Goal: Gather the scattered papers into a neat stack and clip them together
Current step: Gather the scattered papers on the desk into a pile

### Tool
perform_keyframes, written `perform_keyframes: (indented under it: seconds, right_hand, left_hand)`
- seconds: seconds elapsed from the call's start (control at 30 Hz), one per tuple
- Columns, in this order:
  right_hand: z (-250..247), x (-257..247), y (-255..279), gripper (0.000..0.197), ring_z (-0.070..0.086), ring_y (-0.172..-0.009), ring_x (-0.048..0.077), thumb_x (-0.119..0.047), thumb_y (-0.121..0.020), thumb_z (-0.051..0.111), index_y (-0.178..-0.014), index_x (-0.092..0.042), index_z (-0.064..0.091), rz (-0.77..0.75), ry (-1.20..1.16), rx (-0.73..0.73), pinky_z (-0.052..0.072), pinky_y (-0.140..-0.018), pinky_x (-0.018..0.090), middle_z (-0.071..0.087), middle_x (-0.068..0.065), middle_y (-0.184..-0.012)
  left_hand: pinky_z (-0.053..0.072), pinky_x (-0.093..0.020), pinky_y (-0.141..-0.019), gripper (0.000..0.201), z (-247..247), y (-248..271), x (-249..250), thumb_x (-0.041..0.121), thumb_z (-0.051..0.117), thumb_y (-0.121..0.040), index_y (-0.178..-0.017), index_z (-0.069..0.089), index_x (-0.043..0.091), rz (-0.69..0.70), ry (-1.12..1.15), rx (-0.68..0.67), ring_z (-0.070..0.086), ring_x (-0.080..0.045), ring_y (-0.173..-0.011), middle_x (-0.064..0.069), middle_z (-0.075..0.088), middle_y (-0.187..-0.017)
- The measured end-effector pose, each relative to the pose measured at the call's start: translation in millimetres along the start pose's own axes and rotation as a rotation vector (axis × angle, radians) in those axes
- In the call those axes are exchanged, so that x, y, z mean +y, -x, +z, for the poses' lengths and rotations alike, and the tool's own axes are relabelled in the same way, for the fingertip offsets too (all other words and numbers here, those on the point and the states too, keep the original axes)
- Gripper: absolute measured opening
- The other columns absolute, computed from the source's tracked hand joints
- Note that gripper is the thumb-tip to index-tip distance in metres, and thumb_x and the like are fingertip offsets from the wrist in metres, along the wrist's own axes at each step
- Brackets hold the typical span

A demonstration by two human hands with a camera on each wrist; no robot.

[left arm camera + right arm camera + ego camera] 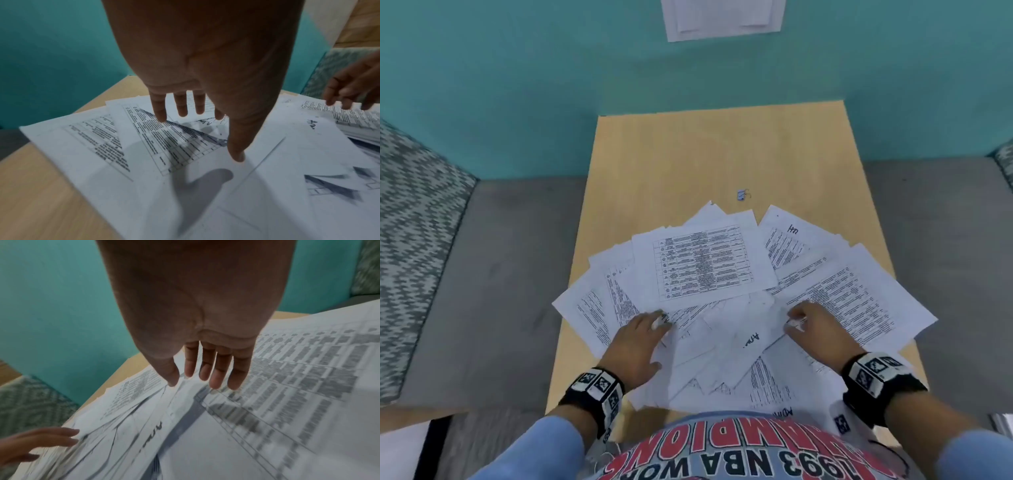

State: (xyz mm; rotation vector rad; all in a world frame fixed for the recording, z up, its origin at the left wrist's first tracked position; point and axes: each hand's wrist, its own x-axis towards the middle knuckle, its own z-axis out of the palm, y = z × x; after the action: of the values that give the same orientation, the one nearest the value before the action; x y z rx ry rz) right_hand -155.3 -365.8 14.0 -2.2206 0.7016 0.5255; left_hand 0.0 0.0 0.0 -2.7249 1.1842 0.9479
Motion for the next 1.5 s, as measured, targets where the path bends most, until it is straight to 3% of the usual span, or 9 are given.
perform_keyframes:
  seconds: [0.13, 0.3, 0.47, 0.6, 0.77, 0.93, 1.23, 1.4, 1.5]
  right_hand:
    - [-9, -17, -31, 0.060, 0.059, -0.118, 0.025, -0.034, -0.095, 0.073, -0.145, -0.010, 0.050, 0.020, -0.009, 0.016, 0.047, -0.097, 0.031, 0.054, 0.012, -0.139]
    - [-6, -39, -64, 0.059, 0.059, -0.101, 0.022, -0.038, -0.095, 0.073, -0.139, -0.009, 0.046, 0.131, -0.141, -0.059, 0.044, -0.074, 0.030, 0.062, 0.008, -0.123]
    - [10, -51, -84, 0.035, 0.059, -0.105, 0.019, -0.042, -0.091, 0.077, -0.114, -0.019, 0.063, 0.134, -0.270, -0.154, 0.044, -0.079, 0.029, 0.063, -0.004, -0.111]
    - [19, -65, -95, 0.037, 0.069, -0.098, 0.027, -0.035, -0.092, 0.078, -0.103, -0.001, 0.068, 0.134, -0.317, -0.184, 0.053, -0.082, 0.036, 0.073, 0.006, -0.107]
    - [28, -69, -98, 0.020, 0.072, -0.097, 0.030, -0.023, -0.095, 0.073, -0.111, -0.011, 0.071, 0.100, -0.309, -0.087, 0.060, -0.086, 0.042, 0.075, 0.008, -0.106]
    - [32, -53, -93, 0.031, 0.072, -0.105, 0.030, -0.025, -0.093, 0.073, -0.123, -0.018, 0.070, 0.141, -0.465, 0.004, 0.059, -0.095, 0.055, 0.076, 0.006, -0.115]
    - [4, -70, -89, 0.028, 0.077, -0.100, 0.027, -0.035, -0.088, 0.081, -0.106, -0.014, 0.080, 0.250, -0.530, -0.418, 0.058, -0.091, 0.039, 0.081, 0.006, -0.108]
    - [32, -87, -99, 0.074, 0.065, -0.114, 0.020, -0.051, -0.069, 0.094, -0.126, -0.014, 0.066, 0.252, -0.445, -0.414, 0.052, -0.090, 0.034, 0.071, -0.001, -0.125]
    - [53, -95, -100, 0.059, 0.058, -0.075, 0.016, -0.041, -0.070, 0.096, -0.099, -0.010, 0.056, 0.244, -0.261, -0.311, 0.042, -0.059, 0.027, 0.062, 0.003, -0.086]
  left_hand:
    - [0.020, -0.065, -0.126, 0.112, -8, -23, -4, 0.072, 0.066, -0.083, -0.165, -0.005, 0.047, -0.008, -0.055, -0.095, -0.007, -0.036, -0.164, 0.002, -0.016, -0.177]
    - [0.035, -0.068, -0.118, 0.115, -14, -43, -11, 0.094, 0.043, -0.080, -0.166, -0.010, 0.041, -0.421, 0.152, -0.072, -0.002, -0.043, -0.163, -0.003, -0.018, -0.177]
    - [0.045, -0.060, -0.112, 0.104, -20, -47, -23, 0.092, 0.045, -0.082, -0.167, 0.014, 0.040, -0.464, 0.228, -0.048, 0.024, -0.041, -0.153, -0.008, 0.018, -0.172]
    - [0.045, -0.055, -0.110, 0.087, -25, -48, -27, 0.092, 0.042, -0.081, -0.148, 0.052, 0.039, -0.400, 0.145, 0.035, 0.043, -0.034, -0.139, -0.006, 0.048, -0.151]
    - [0.023, -0.061, -0.125, 0.050, -15, -55, -33, 0.076, 0.051, -0.093, -0.099, 0.070, 0.030, -0.352, 0.229, 0.051, 0.022, -0.035, -0.160, 0.000, 0.023, -0.175]
    - [0.041, -0.054, -0.112, 0.068, -11, -49, -33, 0.073, 0.048, -0.096, -0.154, 0.039, 0.037, -0.346, 0.149, 0.137, 0.056, -0.031, -0.130, 0.000, 0.058, -0.141]
    - [0.039, -0.060, -0.118, 0.036, 10, -26, -22, 0.056, 0.063, -0.096, -0.115, 0.062, 0.025, -0.354, 0.270, 0.026, 0.016, -0.037, -0.160, -0.006, 0.019, -0.175]
    - [0.044, -0.047, -0.116, 0.048, 8, -14, -15, 0.058, 0.065, -0.095, -0.133, 0.061, 0.029, -0.281, 0.385, 0.066, 0.031, -0.030, -0.150, 0.000, 0.037, -0.164]
    - [0.037, -0.040, -0.120, 0.052, 6, -6, -17, 0.053, 0.062, -0.100, -0.146, 0.053, 0.033, -0.224, 0.477, 0.018, 0.036, -0.023, -0.146, 0.006, 0.042, -0.160]
